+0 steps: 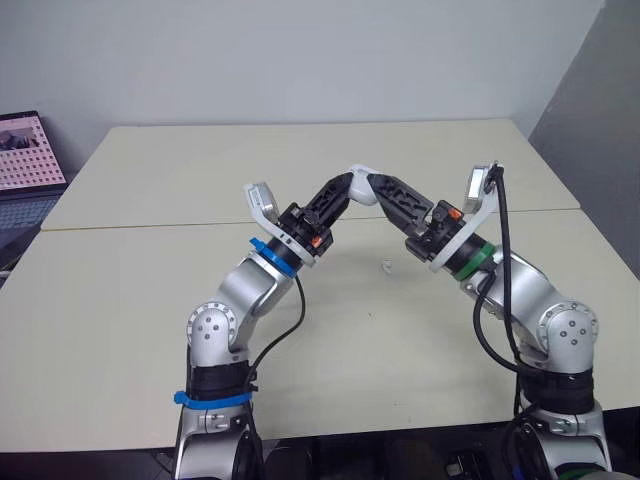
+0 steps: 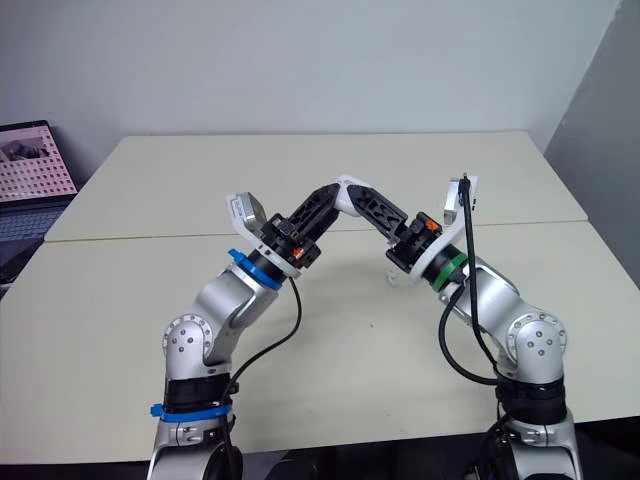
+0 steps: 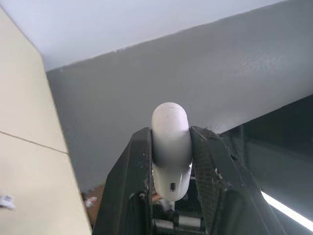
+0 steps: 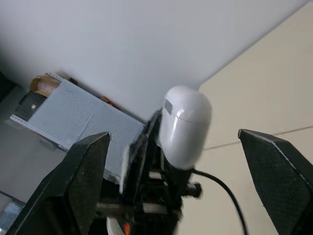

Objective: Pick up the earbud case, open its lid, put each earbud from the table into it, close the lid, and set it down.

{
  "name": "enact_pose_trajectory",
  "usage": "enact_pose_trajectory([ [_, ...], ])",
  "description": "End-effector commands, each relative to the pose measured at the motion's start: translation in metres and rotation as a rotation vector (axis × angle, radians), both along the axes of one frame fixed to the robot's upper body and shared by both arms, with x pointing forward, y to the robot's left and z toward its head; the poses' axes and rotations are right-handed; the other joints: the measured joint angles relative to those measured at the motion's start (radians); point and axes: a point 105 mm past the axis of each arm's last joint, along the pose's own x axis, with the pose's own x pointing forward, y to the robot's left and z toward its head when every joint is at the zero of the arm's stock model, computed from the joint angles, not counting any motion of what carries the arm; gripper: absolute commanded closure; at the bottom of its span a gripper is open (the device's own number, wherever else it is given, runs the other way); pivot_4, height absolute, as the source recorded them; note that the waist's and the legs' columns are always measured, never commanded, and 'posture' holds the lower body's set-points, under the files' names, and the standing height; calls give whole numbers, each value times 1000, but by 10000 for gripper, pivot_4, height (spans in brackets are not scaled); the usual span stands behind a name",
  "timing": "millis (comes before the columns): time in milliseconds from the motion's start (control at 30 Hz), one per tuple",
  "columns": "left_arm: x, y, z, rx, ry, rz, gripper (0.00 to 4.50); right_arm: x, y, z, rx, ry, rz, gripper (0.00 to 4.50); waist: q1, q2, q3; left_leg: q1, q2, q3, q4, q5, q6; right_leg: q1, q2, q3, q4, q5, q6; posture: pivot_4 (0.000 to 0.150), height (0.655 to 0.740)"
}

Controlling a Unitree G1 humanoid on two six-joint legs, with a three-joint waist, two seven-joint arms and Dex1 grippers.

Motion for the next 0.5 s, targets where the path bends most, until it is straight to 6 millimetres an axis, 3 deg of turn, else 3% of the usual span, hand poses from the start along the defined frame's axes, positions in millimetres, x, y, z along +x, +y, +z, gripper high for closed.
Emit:
enact_pose_trajectory([
  [33, 4, 20, 15, 184, -153, 95, 35986, -11, -11, 4, -126, -92, 9, 322, 0, 0, 2, 0, 0, 0, 0, 0, 0, -1, 0, 0, 0, 0, 0, 1500, 7400],
  [100, 0, 33, 12, 531, -322, 153, 35986, -18, -17, 4, -352, -215, 49, 322, -1, 1, 7, 0, 0, 2, -1, 0, 0, -1, 0, 1, 0, 0, 0, 1500, 7400],
  [200, -11, 44, -17, 1066, -612, 174, 35986, -26, -11, 6, -594, -398, 123, 322, -9, 3, 9, -2, 0, 4, -4, 0, 0, -6, 2, 4, 0, 0, 0, 1500, 7400],
  [367, -30, 61, -58, 1604, -1083, 145, 35986, -36, 0, -9, -871, -652, 228, 322, 3, 3, 9, -2, 3, 3, -16, 0, 0, -8, 1, 2, -7, 0, -1, 1500, 7400],
  [500, -47, 82, -104, 1900, -1362, 3, 35986, -39, 3, -13, -918, -729, 280, 322, 5, 4, 10, -6, 3, 4, -18, 0, -1, -10, 0, 3, -14, 1, -1, 1500, 7400],
])
